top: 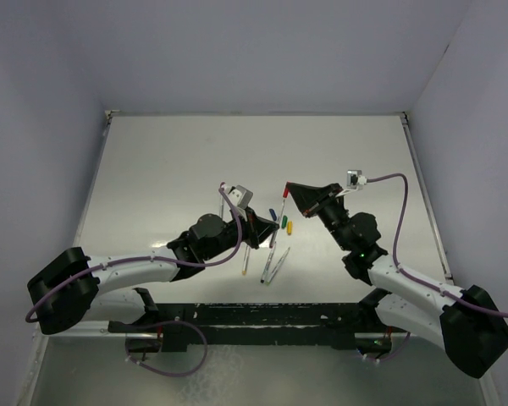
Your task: Insert the pens into the pen caps
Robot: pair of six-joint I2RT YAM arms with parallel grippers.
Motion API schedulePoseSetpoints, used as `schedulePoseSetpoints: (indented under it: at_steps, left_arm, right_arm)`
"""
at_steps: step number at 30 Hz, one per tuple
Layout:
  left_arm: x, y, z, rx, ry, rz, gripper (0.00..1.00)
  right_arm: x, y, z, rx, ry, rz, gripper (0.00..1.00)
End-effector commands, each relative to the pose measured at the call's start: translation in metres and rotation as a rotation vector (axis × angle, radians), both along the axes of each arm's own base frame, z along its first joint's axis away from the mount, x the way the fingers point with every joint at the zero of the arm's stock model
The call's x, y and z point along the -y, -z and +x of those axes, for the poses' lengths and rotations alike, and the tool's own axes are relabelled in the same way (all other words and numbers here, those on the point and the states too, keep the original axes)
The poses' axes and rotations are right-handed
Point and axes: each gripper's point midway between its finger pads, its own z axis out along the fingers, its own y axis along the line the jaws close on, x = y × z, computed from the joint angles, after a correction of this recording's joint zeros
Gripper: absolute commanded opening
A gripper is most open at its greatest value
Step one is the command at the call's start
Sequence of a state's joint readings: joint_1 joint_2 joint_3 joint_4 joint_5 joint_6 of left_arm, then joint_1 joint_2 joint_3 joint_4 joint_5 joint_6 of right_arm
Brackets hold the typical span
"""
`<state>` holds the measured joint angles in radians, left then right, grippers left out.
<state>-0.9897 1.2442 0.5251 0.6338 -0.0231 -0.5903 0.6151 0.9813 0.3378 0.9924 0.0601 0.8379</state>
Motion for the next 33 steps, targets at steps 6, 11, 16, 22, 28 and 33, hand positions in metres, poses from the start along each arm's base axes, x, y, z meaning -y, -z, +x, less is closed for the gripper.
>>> schedulePoseSetpoints:
  at_steps: [6, 11, 16, 22, 28, 33]
  left_arm:
    - [0.004, -0.026, 0.003, 0.045, -0.006, -0.07, 0.0]
    - [0.004, -0.027, 0.003, 0.047, -0.009, -0.071, 0.0]
    - [0.004, -0.028, 0.004, 0.048, -0.011, -0.073, 0.0]
    - [0.007, -0.028, 0.005, 0.048, -0.009, -0.07, 0.0]
    - [0.01, -0.026, 0.006, 0.044, -0.006, -0.072, 0.0]
    - [0.009, -0.028, 0.008, 0.049, -0.017, -0.078, 0.0]
  right_arm:
    - [0.001, -0.015, -0.004, 0.057, -0.008, 0.021, 0.0]
    - [0.001, -0.012, -0.005, 0.053, -0.011, 0.014, 0.0]
    - [0.002, -0.01, -0.006, 0.047, -0.01, 0.01, 0.0]
    - [0.0, -0.008, -0.008, 0.042, -0.023, 0.008, 0.0]
    - [-0.003, -0.003, -0.009, 0.029, -0.041, 0.006, 0.0]
    - [-0.008, 0.006, -0.011, 0.011, -0.069, -0.008, 0.0]
